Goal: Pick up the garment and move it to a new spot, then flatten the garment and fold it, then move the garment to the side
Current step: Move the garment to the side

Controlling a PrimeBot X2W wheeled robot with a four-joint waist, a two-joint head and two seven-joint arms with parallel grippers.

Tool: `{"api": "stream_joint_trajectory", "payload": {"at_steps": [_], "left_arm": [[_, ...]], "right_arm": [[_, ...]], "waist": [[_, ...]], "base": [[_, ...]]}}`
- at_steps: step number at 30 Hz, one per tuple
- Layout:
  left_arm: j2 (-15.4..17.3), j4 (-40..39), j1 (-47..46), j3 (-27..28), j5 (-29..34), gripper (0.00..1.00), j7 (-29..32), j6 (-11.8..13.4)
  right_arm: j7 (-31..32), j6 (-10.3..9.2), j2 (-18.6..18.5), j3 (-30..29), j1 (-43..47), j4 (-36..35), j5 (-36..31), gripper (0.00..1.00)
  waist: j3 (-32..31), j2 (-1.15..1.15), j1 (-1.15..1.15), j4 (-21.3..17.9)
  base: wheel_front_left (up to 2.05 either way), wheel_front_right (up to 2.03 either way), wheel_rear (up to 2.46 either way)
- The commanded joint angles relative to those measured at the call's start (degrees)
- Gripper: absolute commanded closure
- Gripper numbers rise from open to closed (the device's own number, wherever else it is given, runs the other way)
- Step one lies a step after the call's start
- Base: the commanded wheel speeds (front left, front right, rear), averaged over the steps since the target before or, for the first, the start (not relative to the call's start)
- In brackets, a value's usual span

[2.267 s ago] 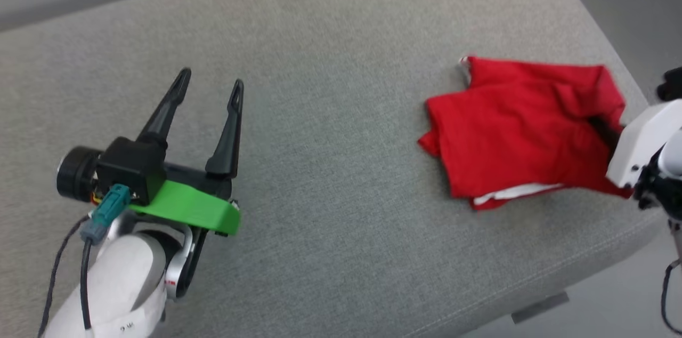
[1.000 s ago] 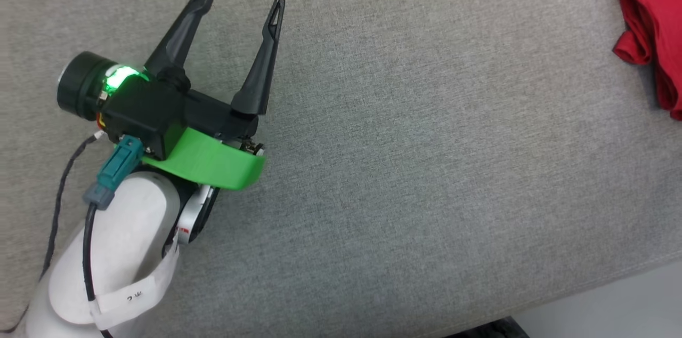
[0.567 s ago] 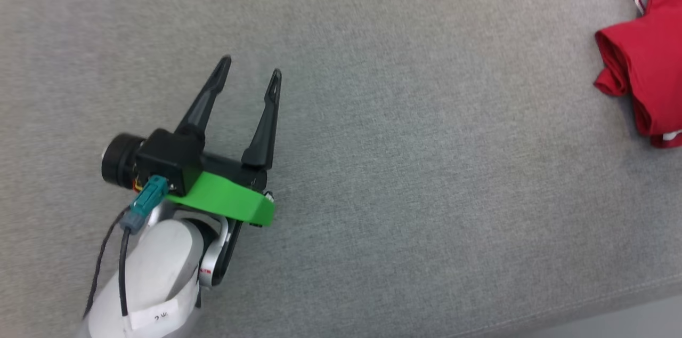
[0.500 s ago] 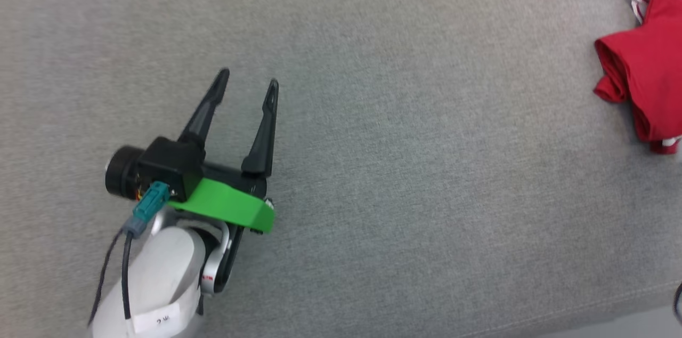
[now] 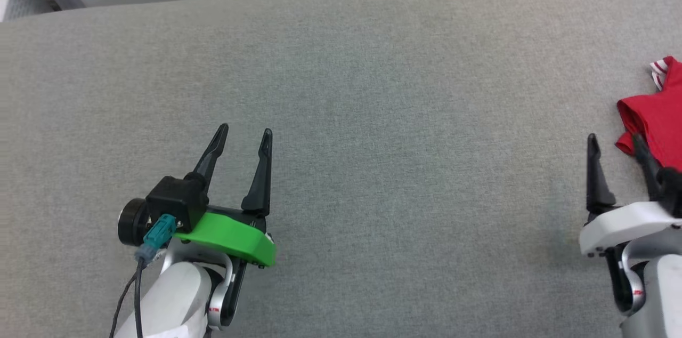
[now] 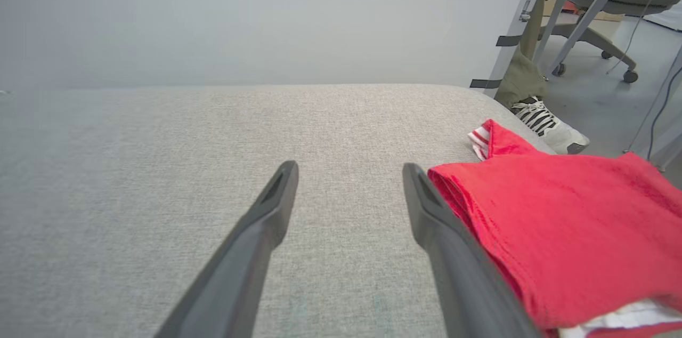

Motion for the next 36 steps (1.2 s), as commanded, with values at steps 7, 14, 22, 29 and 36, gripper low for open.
{"api": "stream_joint_trajectory", "payload": {"at_steps": [7, 14, 22, 29, 36], "left_arm": [[-1.25, 2.18, 3.57, 1.95, -0.73, 0.00, -0.37, 1.41], [-1.10, 3.42, 7.45, 4.86, 0.01, 0.00, -0.42, 2.74], [-0.47, 4.04, 12.59, 6.94, 1.06, 0.00, -0.43, 2.82], [-1.09, 4.53, 15.79, 7.31, 2.01, 0.00, -0.43, 2.43], [-1.76, 5.13, 16.79, 7.70, 2.96, 0.00, -0.43, 1.78]], "right_arm": [[0.66, -0.04, 3.91, 3.97, 7.71, -7.13, 1.19, 0.00], [2.95, -0.04, 5.82, 4.78, 13.64, -13.18, 1.41, 0.00], [6.39, -0.04, 6.76, 4.72, 18.86, -18.68, 0.27, 0.00], [8.54, -0.04, 7.01, 5.25, 22.12, -21.89, 0.31, 0.00], [10.01, -0.04, 7.12, 5.55, 23.68, -24.11, 0.64, 0.00]], "waist": [[-6.72, 0.00, 0.01, 4.39], [-10.63, 0.00, 0.01, 5.63], [-14.43, 0.00, 0.01, 6.37], [-16.81, 0.00, 0.01, 6.10], [-17.28, 0.00, 0.01, 5.86]], "base": [[0.00, 0.00, 0.00], [0.00, 0.00, 0.00], [0.00, 0.00, 0.00], [0.00, 0.00, 0.00], [0.00, 0.00, 0.00]]}}
